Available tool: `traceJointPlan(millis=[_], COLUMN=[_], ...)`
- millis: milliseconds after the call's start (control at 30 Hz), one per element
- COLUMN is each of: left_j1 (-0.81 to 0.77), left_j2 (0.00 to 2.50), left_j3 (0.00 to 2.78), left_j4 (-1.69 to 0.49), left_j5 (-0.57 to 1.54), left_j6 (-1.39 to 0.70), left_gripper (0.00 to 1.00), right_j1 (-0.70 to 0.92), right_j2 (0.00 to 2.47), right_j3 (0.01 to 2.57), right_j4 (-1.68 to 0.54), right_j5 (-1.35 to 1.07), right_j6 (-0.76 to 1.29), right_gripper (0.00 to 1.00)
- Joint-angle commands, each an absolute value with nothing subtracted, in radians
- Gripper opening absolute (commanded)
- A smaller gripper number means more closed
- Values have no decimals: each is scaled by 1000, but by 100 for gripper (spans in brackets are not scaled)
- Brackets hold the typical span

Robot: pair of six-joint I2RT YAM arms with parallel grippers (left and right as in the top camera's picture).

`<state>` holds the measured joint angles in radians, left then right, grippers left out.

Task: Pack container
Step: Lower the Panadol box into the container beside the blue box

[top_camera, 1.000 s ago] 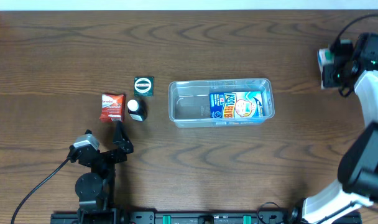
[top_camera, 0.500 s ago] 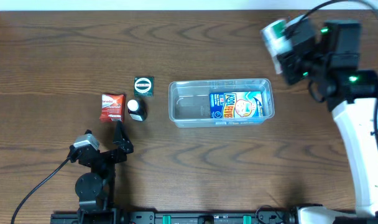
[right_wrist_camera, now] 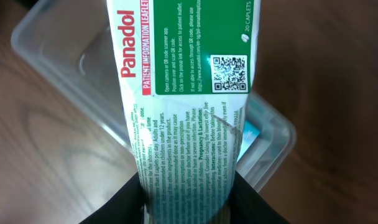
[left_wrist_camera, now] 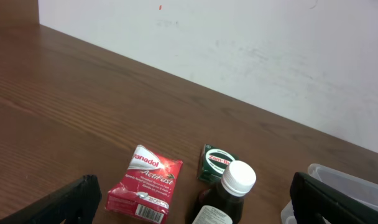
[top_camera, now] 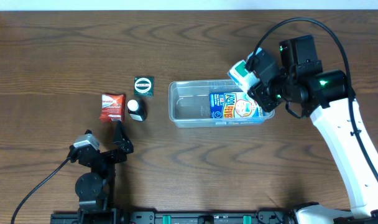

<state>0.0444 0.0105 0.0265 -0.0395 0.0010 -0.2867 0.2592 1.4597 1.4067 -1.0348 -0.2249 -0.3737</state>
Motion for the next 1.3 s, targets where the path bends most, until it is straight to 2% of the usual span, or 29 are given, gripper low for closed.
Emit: traceJointPlan(millis=[0, 433, 667, 800, 1000, 1100, 1200, 1267], left_j1=[49, 48, 49, 49, 48, 49, 48, 48], left_j2=[6, 6, 6, 6, 6, 6, 6, 6], left_j3=[4, 4, 4, 4, 4, 4, 4, 4], left_j4=[-74, -74, -74, -73, -73, -73, -73, -74], left_j5=[-8, -8, -8, -8, -8, -8, -8, -8], left_j6=[-270, -270, -270, -270, -270, -270, -270, -270], left_gripper=[98, 98, 98, 98, 98, 98, 98, 98], right_j1=[268, 268, 267, 267, 267, 267, 267, 267], right_j2=[1465, 1466, 1466, 1467, 1467, 1467, 1467, 1467], right_j3=[1380, 1176, 1098, 1071, 1065, 1065, 1065, 1065], right_j4=[-1056, -902, -781, -763, -734, -706, -680, -667], right_j5=[-229, -228, -221, -189, -162, -186, -263, -300], right_j6=[-401, -447, -522, -619, -632, -567, -469, -384], right_gripper=[35, 39, 54, 53, 57, 57, 43, 39])
